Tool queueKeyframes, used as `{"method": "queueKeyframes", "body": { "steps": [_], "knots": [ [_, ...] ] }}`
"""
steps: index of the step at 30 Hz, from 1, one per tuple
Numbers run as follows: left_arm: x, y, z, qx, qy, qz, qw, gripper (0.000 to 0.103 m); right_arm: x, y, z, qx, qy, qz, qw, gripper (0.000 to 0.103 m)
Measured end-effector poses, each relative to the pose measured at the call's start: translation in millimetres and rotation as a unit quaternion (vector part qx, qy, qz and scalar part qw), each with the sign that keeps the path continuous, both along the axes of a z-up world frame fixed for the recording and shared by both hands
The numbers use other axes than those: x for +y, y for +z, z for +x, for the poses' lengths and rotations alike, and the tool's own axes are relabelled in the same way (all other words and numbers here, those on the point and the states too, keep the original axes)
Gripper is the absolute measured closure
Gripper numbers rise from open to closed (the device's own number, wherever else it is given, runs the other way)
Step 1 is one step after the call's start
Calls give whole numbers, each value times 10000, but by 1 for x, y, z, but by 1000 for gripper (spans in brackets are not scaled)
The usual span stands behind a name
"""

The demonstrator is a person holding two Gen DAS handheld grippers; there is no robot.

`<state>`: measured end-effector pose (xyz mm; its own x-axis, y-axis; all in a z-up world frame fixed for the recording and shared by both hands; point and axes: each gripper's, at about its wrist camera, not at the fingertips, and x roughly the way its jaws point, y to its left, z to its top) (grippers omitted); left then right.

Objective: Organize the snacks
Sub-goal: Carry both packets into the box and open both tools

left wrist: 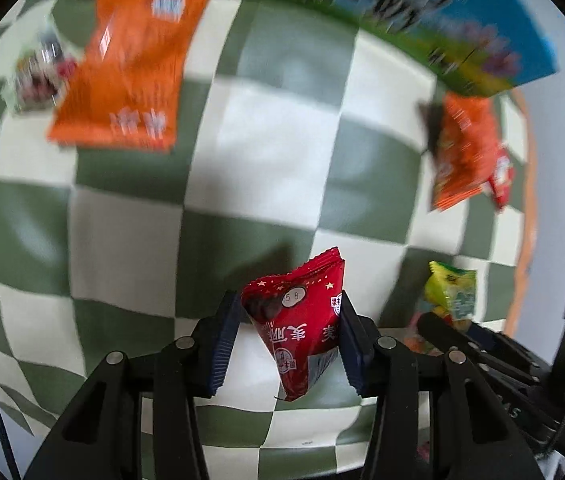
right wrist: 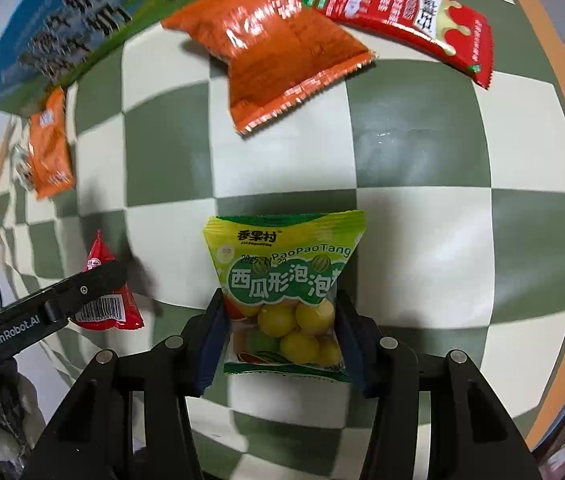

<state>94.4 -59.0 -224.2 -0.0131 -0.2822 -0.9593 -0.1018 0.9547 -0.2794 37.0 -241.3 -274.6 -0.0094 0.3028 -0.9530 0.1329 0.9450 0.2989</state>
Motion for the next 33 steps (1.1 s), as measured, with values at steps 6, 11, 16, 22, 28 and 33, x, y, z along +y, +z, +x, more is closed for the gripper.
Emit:
{"method": "queueKeyframes", "body": {
  "steps": [6,11,16,22,28,33],
  "knots": [
    [20,67,31,-563,-220,-464,9971,60,-4,54,9,-328,-385,219,9985,49],
    [37,123,62,-1024,-278,-890,9904,60,3,125,27,-920,-564,437,9932,49],
    [50,161,104,-1435,-318,-899,9851,60,29,192,65,-1572,-591,668,9835,49],
    [50,168,170,-1557,-283,-463,9863,60,56,234,145,-2079,-395,484,9761,49],
    [62,131,233,-1219,-231,70,9922,60,73,216,223,-1941,-138,-33,9809,49],
    [70,95,263,-817,-213,303,9960,60,76,174,262,-1571,-37,-280,9872,49]
  ]
}}
